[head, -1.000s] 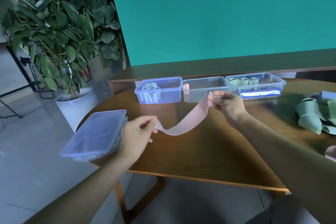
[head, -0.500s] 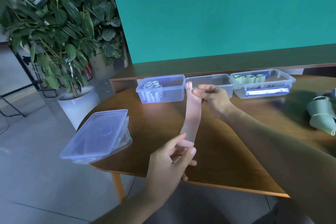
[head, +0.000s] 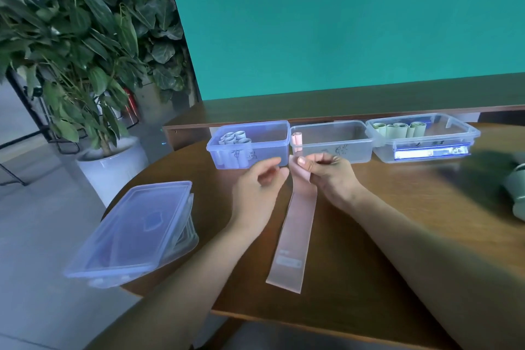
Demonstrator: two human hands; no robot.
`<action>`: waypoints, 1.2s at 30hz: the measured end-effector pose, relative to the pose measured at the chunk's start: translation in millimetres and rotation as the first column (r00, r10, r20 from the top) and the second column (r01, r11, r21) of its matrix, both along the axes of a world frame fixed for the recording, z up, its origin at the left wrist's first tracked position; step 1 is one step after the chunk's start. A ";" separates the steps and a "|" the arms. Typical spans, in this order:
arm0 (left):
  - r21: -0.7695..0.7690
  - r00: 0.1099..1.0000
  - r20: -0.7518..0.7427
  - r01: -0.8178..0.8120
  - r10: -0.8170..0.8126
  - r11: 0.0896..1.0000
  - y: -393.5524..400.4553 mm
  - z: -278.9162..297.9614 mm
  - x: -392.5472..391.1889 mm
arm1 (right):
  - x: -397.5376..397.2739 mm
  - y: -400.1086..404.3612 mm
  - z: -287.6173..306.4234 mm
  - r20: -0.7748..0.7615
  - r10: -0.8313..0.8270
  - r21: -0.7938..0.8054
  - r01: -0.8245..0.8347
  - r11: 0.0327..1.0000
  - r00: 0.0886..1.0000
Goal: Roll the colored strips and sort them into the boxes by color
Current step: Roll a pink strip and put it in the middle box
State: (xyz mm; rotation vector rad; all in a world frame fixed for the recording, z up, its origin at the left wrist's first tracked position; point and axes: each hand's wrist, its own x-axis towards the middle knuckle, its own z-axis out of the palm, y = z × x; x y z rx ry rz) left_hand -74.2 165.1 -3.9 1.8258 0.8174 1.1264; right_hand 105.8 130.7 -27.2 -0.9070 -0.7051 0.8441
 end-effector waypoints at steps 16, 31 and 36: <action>-0.119 0.985 0.170 0.033 -0.013 0.992 74.8 -20.7 51.3 | 8.0 14.8 -1.7 0.411 -0.049 -0.112 0.104 0.988 0.911; -0.075 0.995 0.069 -0.066 0.071 0.995 99.3 -28.2 37.1 | -13.1 38.4 -0.7 0.736 -0.011 -0.290 0.330 0.898 0.677; -0.089 0.999 0.020 -0.024 0.026 0.996 102.8 -30.9 38.6 | -14.2 32.0 1.3 0.804 -0.003 -0.290 0.396 0.871 0.595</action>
